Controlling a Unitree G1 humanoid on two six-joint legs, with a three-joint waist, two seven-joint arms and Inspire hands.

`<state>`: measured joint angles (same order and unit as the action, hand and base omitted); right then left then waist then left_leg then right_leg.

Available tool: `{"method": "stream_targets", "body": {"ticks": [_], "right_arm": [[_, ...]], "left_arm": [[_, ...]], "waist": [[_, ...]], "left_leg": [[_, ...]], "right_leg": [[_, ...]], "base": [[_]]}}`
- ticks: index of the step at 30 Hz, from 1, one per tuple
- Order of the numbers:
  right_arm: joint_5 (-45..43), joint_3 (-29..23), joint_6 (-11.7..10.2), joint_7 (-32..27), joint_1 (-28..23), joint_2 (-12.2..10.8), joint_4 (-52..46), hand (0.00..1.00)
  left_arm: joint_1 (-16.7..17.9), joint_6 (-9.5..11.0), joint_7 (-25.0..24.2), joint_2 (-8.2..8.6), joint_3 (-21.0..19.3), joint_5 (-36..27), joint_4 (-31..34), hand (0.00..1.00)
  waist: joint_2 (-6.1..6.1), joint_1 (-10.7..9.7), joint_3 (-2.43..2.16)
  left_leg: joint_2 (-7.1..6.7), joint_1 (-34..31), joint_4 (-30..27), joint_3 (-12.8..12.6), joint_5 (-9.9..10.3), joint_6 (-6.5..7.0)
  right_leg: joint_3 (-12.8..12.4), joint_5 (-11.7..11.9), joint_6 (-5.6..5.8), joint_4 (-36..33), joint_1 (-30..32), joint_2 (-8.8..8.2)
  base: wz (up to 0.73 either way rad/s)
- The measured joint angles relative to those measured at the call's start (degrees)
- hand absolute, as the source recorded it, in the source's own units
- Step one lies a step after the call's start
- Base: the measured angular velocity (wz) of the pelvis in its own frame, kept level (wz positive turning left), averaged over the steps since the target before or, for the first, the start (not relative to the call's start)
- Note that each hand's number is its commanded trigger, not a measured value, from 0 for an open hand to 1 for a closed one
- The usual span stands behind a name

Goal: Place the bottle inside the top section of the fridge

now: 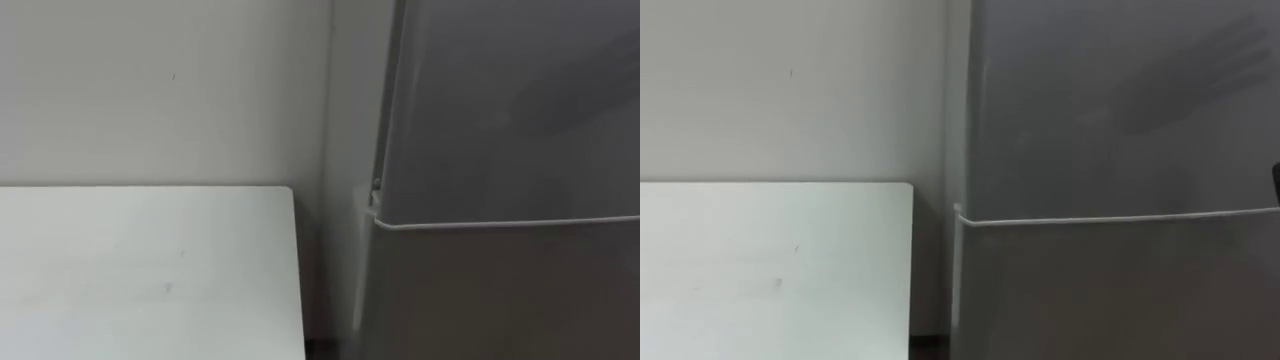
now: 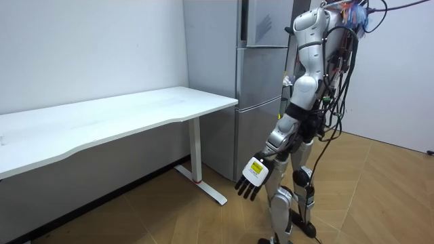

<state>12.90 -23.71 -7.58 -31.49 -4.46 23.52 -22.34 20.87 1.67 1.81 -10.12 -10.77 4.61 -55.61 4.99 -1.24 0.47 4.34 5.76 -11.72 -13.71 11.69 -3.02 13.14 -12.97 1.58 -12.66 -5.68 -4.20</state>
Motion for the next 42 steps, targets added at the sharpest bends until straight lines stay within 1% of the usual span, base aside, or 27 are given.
{"method": "stream_targets", "body": {"ticks": [2, 7, 11, 16, 22, 23, 27, 29, 30, 33, 37, 39, 42], "right_arm": [[0.0, 0.0, 0.0, 0.4, 0.0, 0.0, 0.0, 0.00], [0.0, 0.0, -0.3, 0.6, 0.0, 0.0, -0.1, 0.00], [0.0, 0.0, -1.6, 2.2, 0.0, 0.0, -0.1, 0.00], [0.0, 0.0, -2.4, 2.1, 0.0, 0.0, -0.1, 0.00], [0.0, 0.0, -2.9, 2.2, 0.1, 0.0, -0.1, 0.00], [0.0, 0.2, -3.0, 2.2, 0.4, 0.0, -0.1, 0.00], [0.0, 2.6, -3.3, 2.3, 1.8, 0.0, -0.1, 0.00], [0.1, 4.7, -3.5, 2.7, 2.5, 0.0, -0.1, 0.00], [0.2, 5.0, -3.5, 3.0, 2.7, 0.0, -0.1, 0.00], [0.5, 5.2, -3.6, 4.0, 3.5, 0.0, -0.1, 0.00], [0.6, 8.1, -3.6, 4.5, 6.6, 0.0, 1.7, 0.00], [0.5, 9.3, -3.6, 4.9, 7.3, 0.0, 2.9, 0.00], [-0.6, 10.1, -3.6, 5.0, 8.5, 0.0, 4.5, 0.00]], "left_arm": [[0.0, 0.0, 0.0, 0.00, 0.0, 0.0, 0.0, 0.00], [0.0, 0.1, -0.2, 0.00, 0.0, 0.0, 0.0, 0.00], [0.0, 0.4, -0.3, 0.00, 0.0, 0.0, 0.0, 0.00], [-0.1, 0.5, -0.8, -0.06, -0.1, 0.1, 0.0, 0.00], [-0.1, 0.5, -0.9, -0.10, 0.0, 0.1, 0.0, 0.00], [-0.1, 0.5, -0.9, -0.15, 0.0, 0.1, 0.0, 0.00], [-0.3, 0.5, -1.0, -0.48, 0.5, 2.0, 0.0, 0.00], [-0.8, 0.5, -1.0, -0.89, 1.1, 2.3, -0.1, 0.00], [-1.0, 0.5, -1.0, -0.95, 1.2, 2.3, -0.2, 0.00], [-1.6, 0.8, -0.9, -1.20, 1.6, 2.4, -0.1, 0.00], [-1.3, 0.8, -0.8, -1.27, 2.9, 2.4, -0.1, 0.00], [-1.6, 0.7, -0.8, -1.27, 3.4, 2.4, 0.1, 0.00], [-2.0, -0.3, -0.8, -1.34, 4.3, 2.4, 0.1, 0.00]], "waist": [[0.21, 0.0, -0.09], [0.57, 0.0, -0.09], [0.47, 0.0, -0.05], [0.50, 0.1, 0.00], [0.47, 0.1, 0.12], [0.42, 0.3, 0.15], [0.32, 0.3, 0.22], [0.31, 0.4, 0.22], [0.29, 0.5, 0.23], [0.28, 1.7, 0.22], [0.06, 2.0, 0.33], [0.16, 2.2, 0.25], [-0.16, 2.6, 0.15]], "left_leg": [[0.01, 0.0, 0.0, 0.1, 0.0, 0.00], [0.02, 0.0, 0.0, 0.2, 0.0, 0.00], [0.04, 0.0, 0.0, 0.2, 0.0, 0.00], [0.02, -0.1, 0.1, 0.4, 0.0, 0.00], [0.02, -0.1, 0.0, 0.4, 0.0, 0.00], [0.02, -0.1, 0.1, 0.4, 0.0, 0.00], [0.03, -0.1, 0.1, 0.4, 0.0, -0.01], [0.02, -0.1, 0.1, 0.4, 0.0, 0.00], [0.02, -0.2, 0.0, 0.5, 0.0, -0.01], [0.03, -0.2, 0.0, 0.5, 0.0, -0.01], [0.02, -0.3, 0.0, 0.6, 0.0, -0.01], [-0.01, -0.7, 0.0, 1.2, 0.0, -0.01], [-0.06, -1.2, -0.1, 1.4, 0.0, -0.01]], "right_leg": [[0.1, 0.0, 0.00, 0.0, 0.0, 0.00], [0.4, 0.0, -0.01, 0.0, -0.1, -0.01], [0.5, 0.0, -0.03, 0.0, -0.2, -0.01], [0.5, 0.0, -0.01, 0.0, -0.2, -0.01], [0.5, 0.0, -0.01, 0.1, -0.2, 0.01], [0.5, 0.0, -0.01, 0.0, -0.2, 0.01], [0.4, 0.0, -0.01, 0.2, -0.2, 0.03], [0.4, 0.0, -0.01, 0.1, -0.1, 0.03], [0.4, 0.0, -0.01, 0.1, -0.1, 0.02], [0.4, 0.0, -0.01, 0.1, -0.1, 0.02], [0.7, 0.0, -0.01, 0.2, -0.2, -0.01], [1.1, 0.0, -0.01, 0.2, -0.1, -0.03], [1.5, 0.1, -0.02, 0.1, 0.2, -0.09]], "base": [[0.02], [0.01], [0.00], [0.00], [0.00], [0.00], [0.00], [0.00], [0.00], [0.00], [0.03], [0.12], [0.05]]}}
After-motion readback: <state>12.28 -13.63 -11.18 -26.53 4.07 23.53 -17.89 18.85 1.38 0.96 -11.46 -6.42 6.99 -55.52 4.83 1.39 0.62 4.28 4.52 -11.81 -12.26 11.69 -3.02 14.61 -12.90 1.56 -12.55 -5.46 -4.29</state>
